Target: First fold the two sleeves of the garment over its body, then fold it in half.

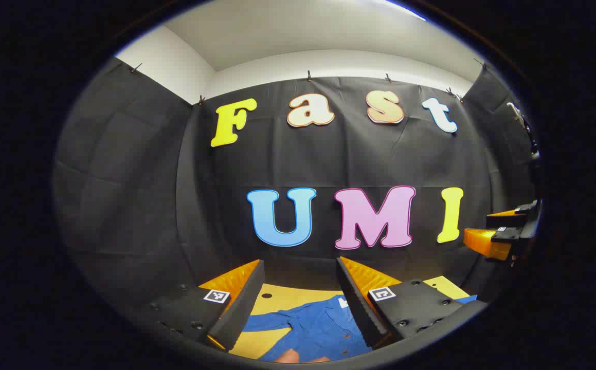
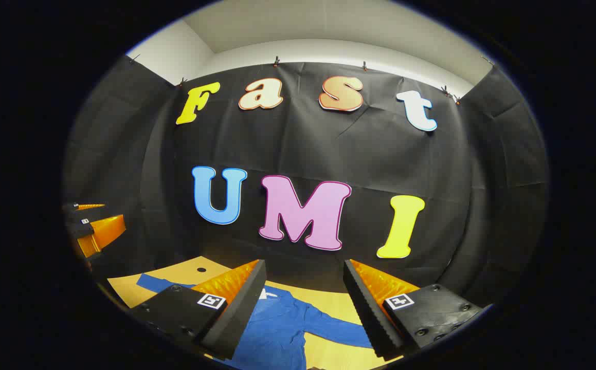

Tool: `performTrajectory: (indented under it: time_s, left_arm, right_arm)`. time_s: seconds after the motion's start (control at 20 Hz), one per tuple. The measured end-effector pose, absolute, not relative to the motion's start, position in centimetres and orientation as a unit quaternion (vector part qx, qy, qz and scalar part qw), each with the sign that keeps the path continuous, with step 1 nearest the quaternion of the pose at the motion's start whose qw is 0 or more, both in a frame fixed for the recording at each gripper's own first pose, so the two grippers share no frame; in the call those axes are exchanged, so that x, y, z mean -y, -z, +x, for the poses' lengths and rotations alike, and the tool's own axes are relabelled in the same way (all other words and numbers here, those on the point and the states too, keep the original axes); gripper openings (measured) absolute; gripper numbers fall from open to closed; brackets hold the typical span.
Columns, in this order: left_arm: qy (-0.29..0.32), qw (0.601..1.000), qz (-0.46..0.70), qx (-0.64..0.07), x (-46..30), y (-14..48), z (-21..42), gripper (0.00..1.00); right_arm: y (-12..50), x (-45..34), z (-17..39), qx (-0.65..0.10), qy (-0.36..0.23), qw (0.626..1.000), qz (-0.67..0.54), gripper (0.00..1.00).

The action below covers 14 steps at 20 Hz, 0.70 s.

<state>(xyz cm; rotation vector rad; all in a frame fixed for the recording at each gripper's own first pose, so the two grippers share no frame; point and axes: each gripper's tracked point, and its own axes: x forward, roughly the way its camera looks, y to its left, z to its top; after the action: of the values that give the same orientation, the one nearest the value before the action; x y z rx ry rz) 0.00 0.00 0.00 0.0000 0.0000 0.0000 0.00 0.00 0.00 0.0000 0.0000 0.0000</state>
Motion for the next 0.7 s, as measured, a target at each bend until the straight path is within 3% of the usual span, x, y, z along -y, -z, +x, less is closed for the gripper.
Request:
performTrajectory:
  time_s: [0.05,0.35,0.7]
  left_arm:
    - [0.004,1.0,-0.005,0.003,0.2,-0.1,0.1,0.82]
    - [0.035,0.999,-0.014,-0.007,1.8,1.4,1.7,0.81]
    - [0.046,0.999,-0.009,-0.011,3.1,0.0,3.9,0.81]
  right_arm:
    - [-0.6,1.7,0.3,-0.001,0.013,1.0,0.0,0.96]
    - [-0.4,12.6,0.5,-0.042,0.101,0.994,0.022,0.96]
    - [-2.2,14.8,-3.0,-0.014,0.142,0.989,0.029,0.96]
